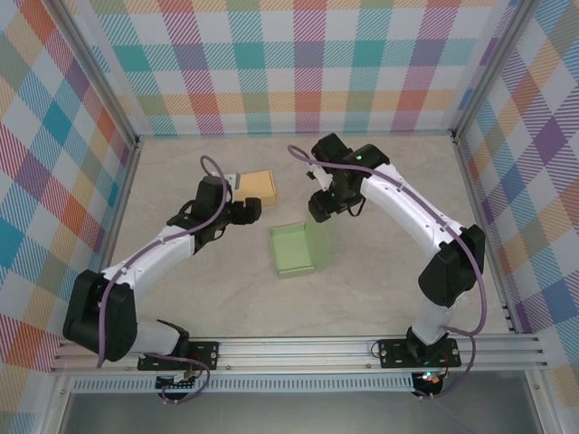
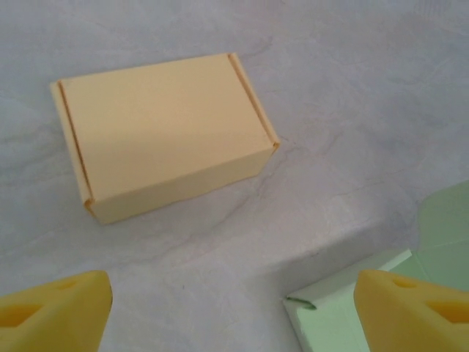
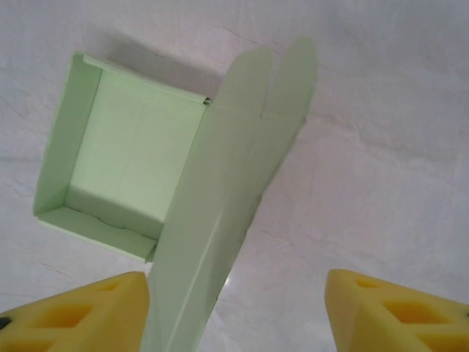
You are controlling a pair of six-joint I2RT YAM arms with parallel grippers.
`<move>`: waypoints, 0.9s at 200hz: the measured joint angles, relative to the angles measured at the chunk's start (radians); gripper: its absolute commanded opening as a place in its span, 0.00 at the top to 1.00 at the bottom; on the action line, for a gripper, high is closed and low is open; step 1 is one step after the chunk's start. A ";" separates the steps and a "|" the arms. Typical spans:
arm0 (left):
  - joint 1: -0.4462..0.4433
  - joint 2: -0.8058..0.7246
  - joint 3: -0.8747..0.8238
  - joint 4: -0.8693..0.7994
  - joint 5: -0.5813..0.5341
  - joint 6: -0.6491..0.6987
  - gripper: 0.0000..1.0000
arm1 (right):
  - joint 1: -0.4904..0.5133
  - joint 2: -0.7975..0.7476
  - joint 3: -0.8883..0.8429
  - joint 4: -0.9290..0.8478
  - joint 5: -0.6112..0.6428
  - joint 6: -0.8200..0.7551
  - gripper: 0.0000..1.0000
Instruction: Fold the paper box
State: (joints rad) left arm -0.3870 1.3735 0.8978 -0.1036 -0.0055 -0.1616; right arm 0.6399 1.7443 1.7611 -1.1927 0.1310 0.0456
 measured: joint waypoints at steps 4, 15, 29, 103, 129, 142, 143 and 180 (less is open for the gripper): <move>0.001 0.009 0.008 0.000 0.006 0.003 0.15 | 0.000 -0.008 -0.007 -0.002 0.002 0.016 0.23; 0.002 0.025 0.018 0.002 0.021 0.011 0.14 | 0.000 -0.039 -0.038 -0.003 0.004 0.067 0.21; 0.002 0.039 0.018 0.000 0.031 0.014 0.14 | 0.000 -0.095 -0.100 0.008 -0.009 0.133 0.21; 0.002 0.066 0.019 -0.023 0.038 -0.006 0.11 | 0.055 -0.282 -0.433 0.241 -0.122 0.386 0.39; 0.002 0.066 0.019 -0.024 0.034 -0.010 0.11 | 0.074 -0.257 -0.446 0.283 -0.119 0.390 0.54; 0.002 0.066 0.019 -0.024 0.030 -0.010 0.11 | 0.077 -0.236 -0.446 0.299 -0.111 0.381 0.64; 0.002 0.066 0.019 -0.024 0.030 -0.010 0.11 | 0.077 -0.235 -0.446 0.299 -0.109 0.381 0.64; 0.002 0.066 0.019 -0.024 0.016 -0.005 0.10 | 0.080 -0.154 -0.421 0.296 -0.058 0.264 0.95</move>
State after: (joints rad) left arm -0.3851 1.4399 0.9173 -0.1280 0.0109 -0.1661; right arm 0.7200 1.5906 1.3399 -0.8970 0.0731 0.3096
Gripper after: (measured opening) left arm 0.896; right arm 0.096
